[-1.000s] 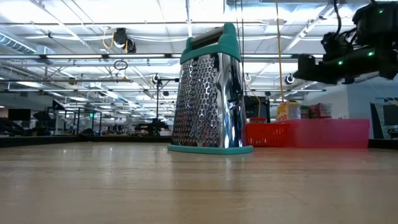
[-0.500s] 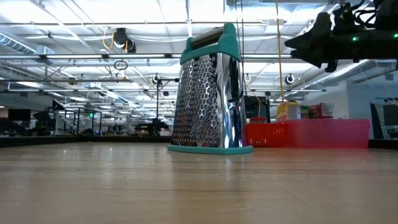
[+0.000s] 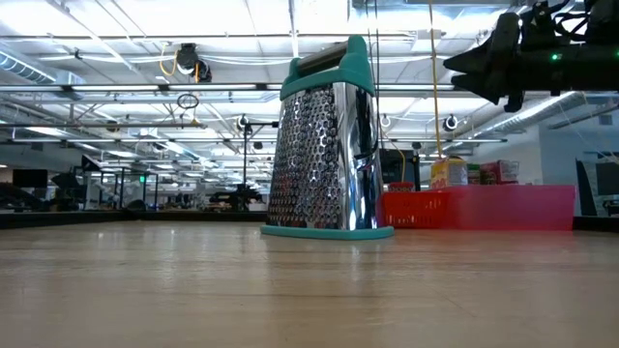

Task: Pick & Place Kitchen Items
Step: Put the blue cereal box into the red bin

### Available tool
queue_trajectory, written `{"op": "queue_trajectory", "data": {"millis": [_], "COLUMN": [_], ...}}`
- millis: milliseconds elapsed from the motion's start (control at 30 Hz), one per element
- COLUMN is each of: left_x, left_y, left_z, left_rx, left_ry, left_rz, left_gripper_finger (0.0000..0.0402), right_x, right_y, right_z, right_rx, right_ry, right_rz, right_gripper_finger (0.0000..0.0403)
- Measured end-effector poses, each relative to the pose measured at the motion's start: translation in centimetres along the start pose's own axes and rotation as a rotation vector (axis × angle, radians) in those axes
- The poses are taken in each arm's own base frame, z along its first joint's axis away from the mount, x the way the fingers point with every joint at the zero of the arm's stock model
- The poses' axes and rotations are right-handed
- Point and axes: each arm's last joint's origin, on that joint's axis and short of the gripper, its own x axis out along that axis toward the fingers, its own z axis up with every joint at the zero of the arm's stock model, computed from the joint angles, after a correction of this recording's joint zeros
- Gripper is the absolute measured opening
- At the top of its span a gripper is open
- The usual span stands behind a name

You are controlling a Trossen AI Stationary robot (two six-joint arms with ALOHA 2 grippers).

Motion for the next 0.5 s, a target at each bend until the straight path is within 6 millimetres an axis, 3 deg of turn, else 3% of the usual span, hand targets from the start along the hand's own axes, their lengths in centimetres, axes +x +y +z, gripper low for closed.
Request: {"op": "queue_trajectory", "data": {"millis": [267,500], "left_x": [2.6,2.9], "left_y": [-0.9,-0.9], "left_z": [-1.3,-0.9], "left_rx": [0.076,0.106], "left_ry": [0.139,0.136], "left_rz": [0.06,0.069], "left_gripper_finger": [0.0179,0.0179], "right_x": [0.0,0.0], "right_y": [0.0,0.0], "right_z": [0.1,0.1], "right_rx": [0.002,0.002], "right_ry": [-0.006,-0.006], "right_rz": [-0.001,-0.001], "right_gripper_finger": [0.0229,0.0228]}}
